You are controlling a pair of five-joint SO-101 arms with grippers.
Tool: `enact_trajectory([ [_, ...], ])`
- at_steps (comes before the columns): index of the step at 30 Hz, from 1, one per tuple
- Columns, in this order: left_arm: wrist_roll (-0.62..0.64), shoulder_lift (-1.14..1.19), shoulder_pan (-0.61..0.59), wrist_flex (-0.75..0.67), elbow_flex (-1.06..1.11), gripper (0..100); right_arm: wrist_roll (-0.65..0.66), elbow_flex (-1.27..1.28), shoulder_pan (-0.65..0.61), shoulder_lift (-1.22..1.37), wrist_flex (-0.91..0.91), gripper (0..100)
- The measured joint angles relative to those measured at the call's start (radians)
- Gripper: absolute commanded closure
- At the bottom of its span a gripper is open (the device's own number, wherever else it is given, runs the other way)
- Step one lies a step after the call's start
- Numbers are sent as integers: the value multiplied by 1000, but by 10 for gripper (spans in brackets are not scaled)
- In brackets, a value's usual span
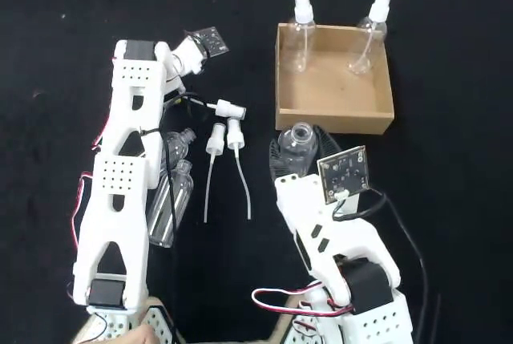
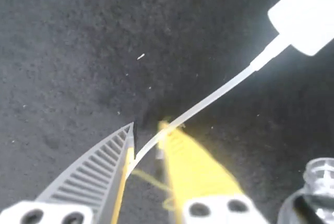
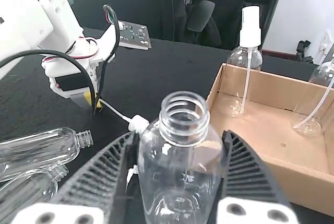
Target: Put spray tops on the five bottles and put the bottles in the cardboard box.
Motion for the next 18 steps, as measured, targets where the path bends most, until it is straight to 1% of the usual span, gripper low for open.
enact_trajectory([
  [8,0,0,6,17,0,971,0,0,0,0,0,808],
  [13,0,-14,2,149,0,971,0,0,0,0,0,808],
  [15,-21,-21,-25,175,0,971,0,0,0,0,0,808],
  [18,-55,-23,-107,187,0,971,0,0,0,0,0,808],
])
